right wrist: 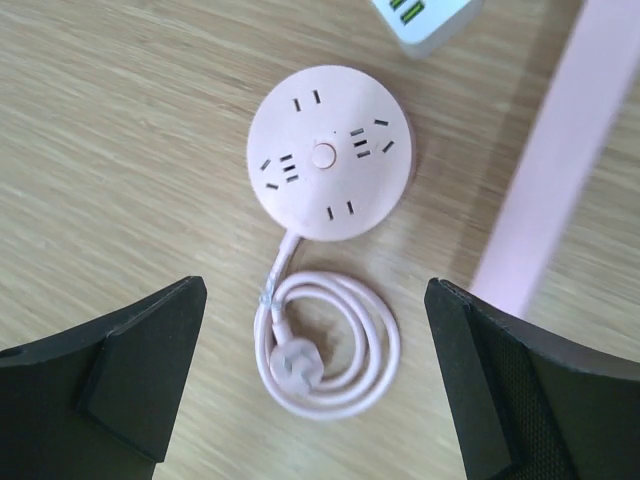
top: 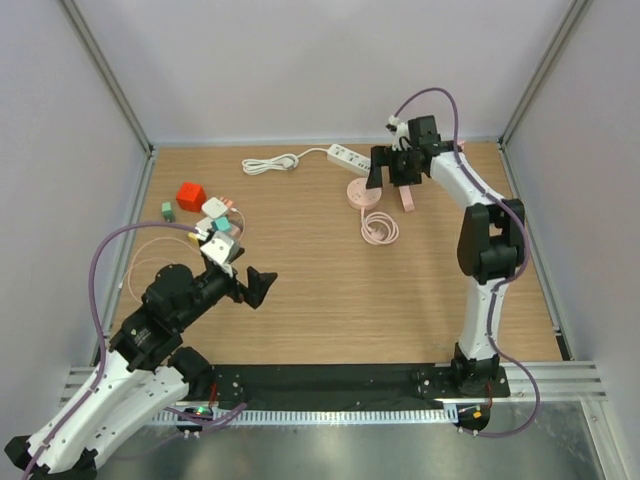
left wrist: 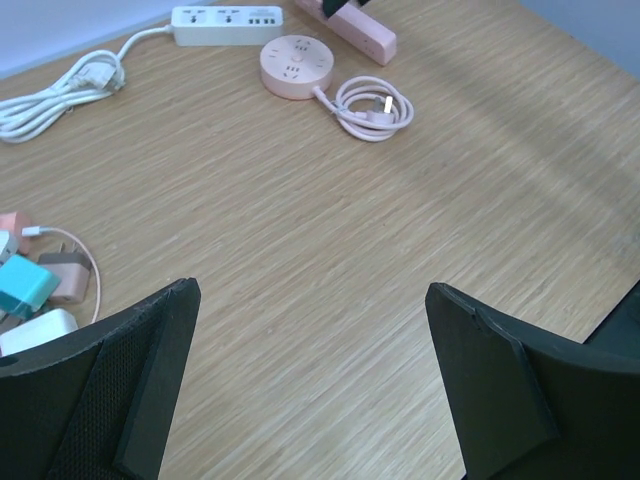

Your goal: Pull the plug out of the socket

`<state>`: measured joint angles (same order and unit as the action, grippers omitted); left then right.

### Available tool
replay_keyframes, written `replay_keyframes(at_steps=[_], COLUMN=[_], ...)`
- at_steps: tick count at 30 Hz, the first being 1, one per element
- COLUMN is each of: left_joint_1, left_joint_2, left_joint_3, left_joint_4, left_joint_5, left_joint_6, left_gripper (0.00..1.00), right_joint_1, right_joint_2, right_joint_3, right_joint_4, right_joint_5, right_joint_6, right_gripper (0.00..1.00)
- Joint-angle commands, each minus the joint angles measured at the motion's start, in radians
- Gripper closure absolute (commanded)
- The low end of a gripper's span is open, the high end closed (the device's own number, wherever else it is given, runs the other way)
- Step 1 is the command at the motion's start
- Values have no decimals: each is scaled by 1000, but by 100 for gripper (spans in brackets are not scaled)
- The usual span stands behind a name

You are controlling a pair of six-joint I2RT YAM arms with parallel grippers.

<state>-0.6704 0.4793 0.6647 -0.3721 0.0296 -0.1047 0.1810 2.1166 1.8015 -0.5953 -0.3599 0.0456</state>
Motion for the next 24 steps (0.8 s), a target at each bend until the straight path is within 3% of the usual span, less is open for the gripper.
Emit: replay_keyframes(at_steps=[1, 7, 10, 13, 14, 18, 24], left_joint_1=[14, 46, 83, 173, 202, 426, 534], left_joint_2=[1, 90, 127, 139, 143, 192, 237], left_joint_3=[15, 96, 124, 128, 130, 134, 84], left_joint_4=[15, -65, -93, -97, -99, -116, -80], left_joint_5=[-100, -256, -307, -312, -284, -181, -186], left_joint_6=[-67, -141, -165, -202, -211, -259, -313], left_gripper=[0, 0, 0, 0, 0, 0, 0], right_joint_1=[0, -63, -167, -261, -268, -268, -268], right_joint_2=[-226, -604, -800, -1002, -1058, -1240, -1334], right_joint_3=[-22, -335, -544, -661, -719, -778, -797], right_joint_4=[-38, 57, 92, 130, 132, 51, -41], right_joint_5=[99, 225, 188, 223, 298, 450, 539], right_joint_6=[-124, -130, -110, -104, -104, -86, -47], right_gripper=[1, 0, 0, 0, 1, 0, 0])
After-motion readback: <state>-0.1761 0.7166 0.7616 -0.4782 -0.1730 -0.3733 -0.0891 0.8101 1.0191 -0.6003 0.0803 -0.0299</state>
